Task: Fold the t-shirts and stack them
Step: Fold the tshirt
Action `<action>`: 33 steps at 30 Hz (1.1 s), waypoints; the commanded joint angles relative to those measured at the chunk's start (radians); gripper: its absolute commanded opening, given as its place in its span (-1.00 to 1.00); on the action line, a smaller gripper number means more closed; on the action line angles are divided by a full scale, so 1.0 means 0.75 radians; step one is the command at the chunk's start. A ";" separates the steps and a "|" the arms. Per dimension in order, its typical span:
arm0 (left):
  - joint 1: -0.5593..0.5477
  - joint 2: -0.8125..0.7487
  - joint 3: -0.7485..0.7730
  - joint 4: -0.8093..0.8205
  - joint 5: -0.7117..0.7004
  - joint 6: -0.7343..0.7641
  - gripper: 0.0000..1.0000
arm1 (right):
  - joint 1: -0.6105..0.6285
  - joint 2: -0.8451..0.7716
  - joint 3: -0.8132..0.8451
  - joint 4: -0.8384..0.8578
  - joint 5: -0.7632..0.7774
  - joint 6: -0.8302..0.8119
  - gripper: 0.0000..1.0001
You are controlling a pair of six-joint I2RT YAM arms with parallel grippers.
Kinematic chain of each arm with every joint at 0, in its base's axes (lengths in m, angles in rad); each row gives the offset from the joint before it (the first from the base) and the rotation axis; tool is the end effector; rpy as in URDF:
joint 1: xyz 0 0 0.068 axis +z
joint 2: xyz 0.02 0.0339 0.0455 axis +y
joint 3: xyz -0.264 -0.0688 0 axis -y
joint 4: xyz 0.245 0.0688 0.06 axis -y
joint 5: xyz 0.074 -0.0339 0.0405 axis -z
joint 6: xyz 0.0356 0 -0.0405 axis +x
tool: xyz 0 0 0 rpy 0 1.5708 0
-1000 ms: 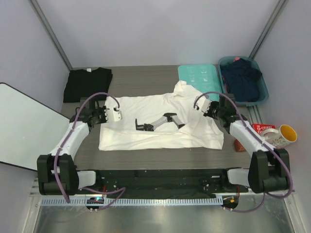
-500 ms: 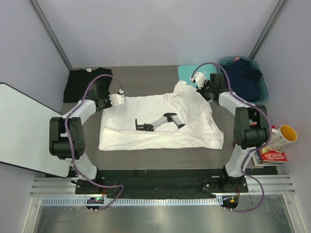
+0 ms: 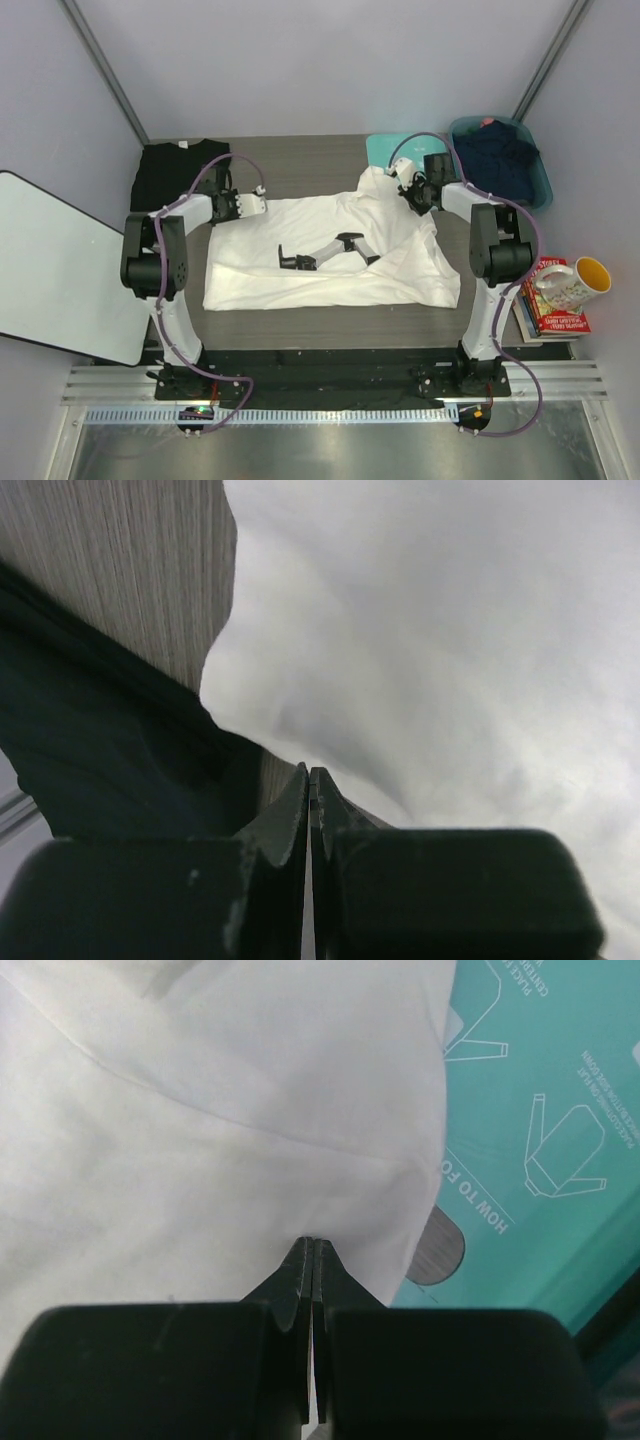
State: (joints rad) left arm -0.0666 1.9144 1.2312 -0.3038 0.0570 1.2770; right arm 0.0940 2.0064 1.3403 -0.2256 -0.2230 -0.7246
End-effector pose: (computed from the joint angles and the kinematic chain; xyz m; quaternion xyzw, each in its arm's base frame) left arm 0.3962 -0.0285 0.1625 0.6022 0.7442 0.1412 0.2521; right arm 0.4268 0.0481 0.1640 -0.4069 0.8449 -0.0029 0.3472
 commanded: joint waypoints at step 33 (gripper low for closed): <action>-0.038 0.176 0.306 0.219 -0.328 -0.162 -1.00 | -0.109 0.011 0.123 0.127 0.285 -0.085 -0.98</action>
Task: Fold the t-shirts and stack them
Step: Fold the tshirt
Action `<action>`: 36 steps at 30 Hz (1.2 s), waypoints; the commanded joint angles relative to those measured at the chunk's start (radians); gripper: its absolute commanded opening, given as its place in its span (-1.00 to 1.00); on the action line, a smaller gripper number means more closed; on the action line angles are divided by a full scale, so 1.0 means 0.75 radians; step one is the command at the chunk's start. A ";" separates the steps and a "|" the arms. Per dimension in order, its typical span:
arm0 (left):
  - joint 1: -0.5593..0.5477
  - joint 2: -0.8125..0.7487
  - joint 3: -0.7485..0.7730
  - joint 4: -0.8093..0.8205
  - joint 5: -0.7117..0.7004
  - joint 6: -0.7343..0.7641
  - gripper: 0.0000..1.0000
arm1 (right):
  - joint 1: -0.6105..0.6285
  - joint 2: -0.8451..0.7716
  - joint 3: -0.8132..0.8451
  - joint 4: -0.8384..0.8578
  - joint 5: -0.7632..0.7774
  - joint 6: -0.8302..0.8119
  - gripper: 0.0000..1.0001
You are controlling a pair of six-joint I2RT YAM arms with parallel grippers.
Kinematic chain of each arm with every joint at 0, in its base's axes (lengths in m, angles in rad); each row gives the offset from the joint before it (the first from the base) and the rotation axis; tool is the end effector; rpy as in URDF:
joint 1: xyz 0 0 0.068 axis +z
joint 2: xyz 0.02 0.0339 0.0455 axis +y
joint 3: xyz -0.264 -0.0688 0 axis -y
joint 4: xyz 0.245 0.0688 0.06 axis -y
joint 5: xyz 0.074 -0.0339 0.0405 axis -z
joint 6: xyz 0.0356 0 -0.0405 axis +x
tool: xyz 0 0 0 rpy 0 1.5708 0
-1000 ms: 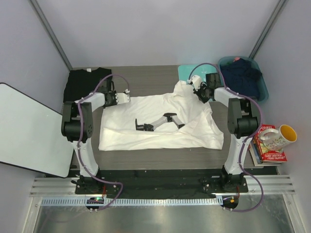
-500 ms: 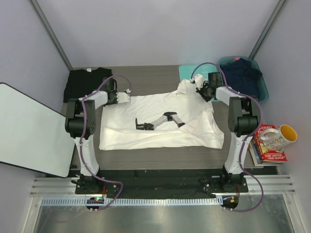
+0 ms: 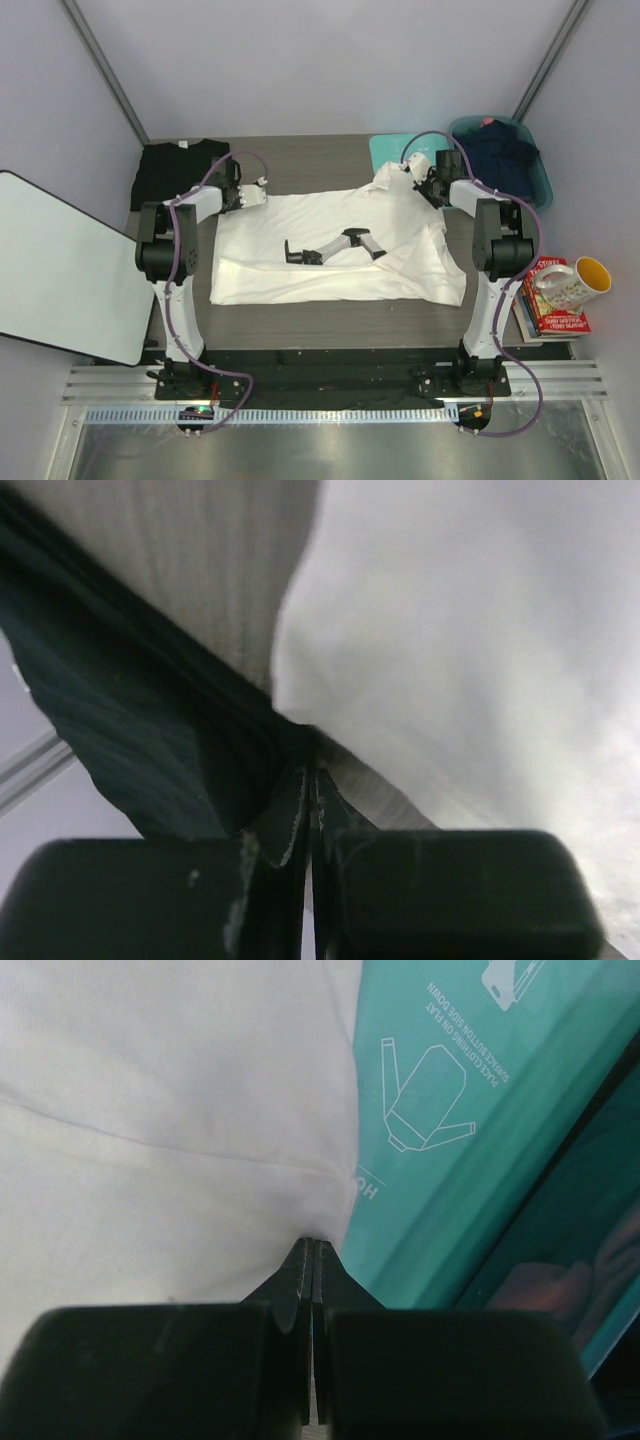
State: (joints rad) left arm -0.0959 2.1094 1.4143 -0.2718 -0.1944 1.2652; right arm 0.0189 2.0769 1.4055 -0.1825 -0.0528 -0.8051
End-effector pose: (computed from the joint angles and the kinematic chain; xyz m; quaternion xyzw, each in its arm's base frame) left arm 0.4425 -0.0357 0.1396 0.5755 0.7567 0.2406 0.1957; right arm 0.4490 0.0104 0.1564 -0.3833 0.8541 -0.1115 0.3334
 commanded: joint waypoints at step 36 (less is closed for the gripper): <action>-0.030 -0.692 -0.515 -0.570 0.588 0.375 -0.14 | 0.374 -0.886 -0.369 -0.706 -0.359 -0.526 -0.10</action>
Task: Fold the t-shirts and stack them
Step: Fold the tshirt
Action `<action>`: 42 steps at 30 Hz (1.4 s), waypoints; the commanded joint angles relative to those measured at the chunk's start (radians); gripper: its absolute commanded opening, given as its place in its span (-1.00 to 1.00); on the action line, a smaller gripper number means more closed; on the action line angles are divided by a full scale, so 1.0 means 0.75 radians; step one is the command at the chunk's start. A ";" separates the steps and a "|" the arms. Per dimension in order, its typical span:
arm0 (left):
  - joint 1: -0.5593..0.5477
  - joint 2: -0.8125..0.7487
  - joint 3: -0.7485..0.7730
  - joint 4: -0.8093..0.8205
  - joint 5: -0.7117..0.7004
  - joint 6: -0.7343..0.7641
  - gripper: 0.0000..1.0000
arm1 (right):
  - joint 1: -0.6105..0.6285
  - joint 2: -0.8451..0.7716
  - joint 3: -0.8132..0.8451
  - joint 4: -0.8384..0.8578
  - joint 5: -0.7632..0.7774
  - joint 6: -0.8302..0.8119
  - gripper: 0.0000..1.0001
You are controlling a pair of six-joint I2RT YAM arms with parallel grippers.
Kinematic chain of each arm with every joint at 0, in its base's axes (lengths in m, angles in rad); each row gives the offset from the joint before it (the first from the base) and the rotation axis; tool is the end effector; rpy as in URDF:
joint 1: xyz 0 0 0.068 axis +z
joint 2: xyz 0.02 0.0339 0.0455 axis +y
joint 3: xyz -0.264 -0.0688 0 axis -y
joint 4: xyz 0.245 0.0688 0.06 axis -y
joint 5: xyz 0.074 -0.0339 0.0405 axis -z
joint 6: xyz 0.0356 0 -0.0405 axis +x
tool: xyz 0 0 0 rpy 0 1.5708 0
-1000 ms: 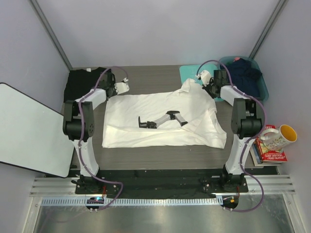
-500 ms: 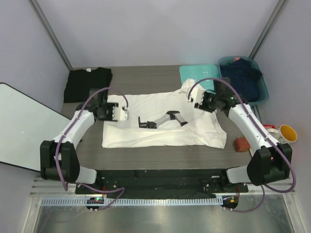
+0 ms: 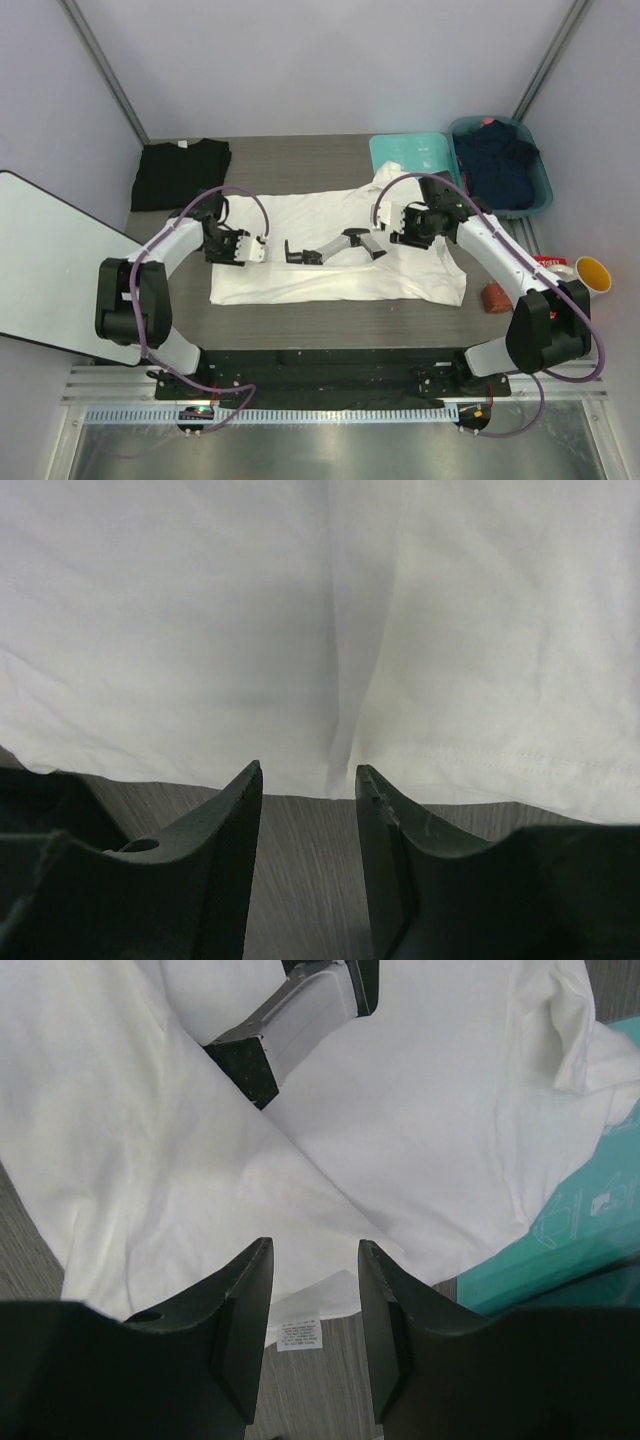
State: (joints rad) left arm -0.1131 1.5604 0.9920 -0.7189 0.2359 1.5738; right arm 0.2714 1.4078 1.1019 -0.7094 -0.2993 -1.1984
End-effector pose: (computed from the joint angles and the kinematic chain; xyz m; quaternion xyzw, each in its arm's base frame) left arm 0.2836 -0.0406 0.1919 0.7454 0.6412 0.0068 0.1822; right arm 0.2725 0.0867 0.2657 -0.6679 0.6781 0.0070 0.3066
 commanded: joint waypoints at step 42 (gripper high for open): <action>-0.029 0.145 0.125 0.075 -0.002 -0.071 -0.23 | 0.166 0.283 -0.164 0.183 -0.024 0.029 -0.40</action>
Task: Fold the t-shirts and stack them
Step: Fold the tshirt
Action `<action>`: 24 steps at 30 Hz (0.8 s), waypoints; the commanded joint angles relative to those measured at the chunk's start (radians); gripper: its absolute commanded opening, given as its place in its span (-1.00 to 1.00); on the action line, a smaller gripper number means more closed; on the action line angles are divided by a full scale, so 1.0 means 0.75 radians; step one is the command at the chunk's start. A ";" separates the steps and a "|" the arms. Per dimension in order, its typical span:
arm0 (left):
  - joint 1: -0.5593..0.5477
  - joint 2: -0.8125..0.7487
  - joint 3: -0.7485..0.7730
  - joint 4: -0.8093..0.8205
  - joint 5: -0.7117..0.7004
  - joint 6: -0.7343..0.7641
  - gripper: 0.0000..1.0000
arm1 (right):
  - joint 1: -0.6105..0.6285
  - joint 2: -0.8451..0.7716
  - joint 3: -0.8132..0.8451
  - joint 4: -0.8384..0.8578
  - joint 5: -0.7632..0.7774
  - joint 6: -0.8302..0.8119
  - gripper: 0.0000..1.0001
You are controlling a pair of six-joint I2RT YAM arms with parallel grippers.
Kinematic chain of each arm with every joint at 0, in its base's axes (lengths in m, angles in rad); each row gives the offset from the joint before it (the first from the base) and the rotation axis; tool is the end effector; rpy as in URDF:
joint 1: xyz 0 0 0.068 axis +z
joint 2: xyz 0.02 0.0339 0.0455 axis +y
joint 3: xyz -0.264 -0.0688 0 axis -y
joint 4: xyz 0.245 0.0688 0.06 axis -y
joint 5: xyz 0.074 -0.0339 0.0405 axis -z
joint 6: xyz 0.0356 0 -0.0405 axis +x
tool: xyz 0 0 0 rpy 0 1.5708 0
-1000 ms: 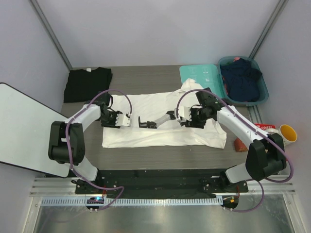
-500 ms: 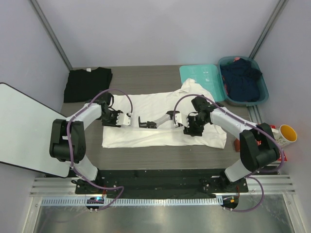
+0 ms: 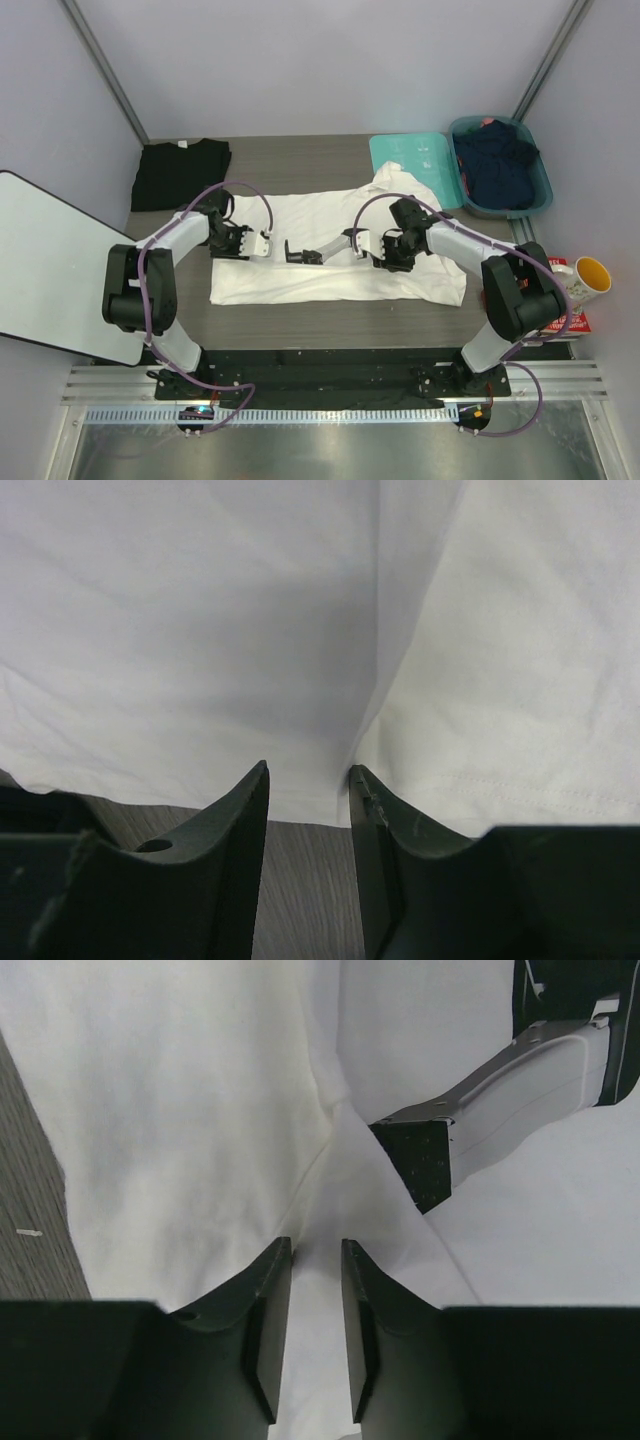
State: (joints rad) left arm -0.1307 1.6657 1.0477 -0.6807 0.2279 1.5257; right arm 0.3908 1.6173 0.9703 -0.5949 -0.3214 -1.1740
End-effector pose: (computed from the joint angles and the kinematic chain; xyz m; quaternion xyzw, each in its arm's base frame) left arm 0.3050 -0.0482 0.1786 0.7356 0.6542 0.0002 0.1756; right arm 0.2719 0.1242 0.1754 -0.7051 0.6722 0.0842 0.2096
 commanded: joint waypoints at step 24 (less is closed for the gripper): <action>-0.008 -0.022 0.067 0.022 -0.005 -0.022 -0.99 | 0.007 0.042 0.234 0.006 0.052 -0.044 -0.98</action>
State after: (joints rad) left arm -0.1318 1.6691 1.0649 -0.6712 0.2207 1.5211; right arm 0.3908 1.6386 1.0821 -0.5976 -0.2893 -1.1858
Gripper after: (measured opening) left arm 0.004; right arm 0.021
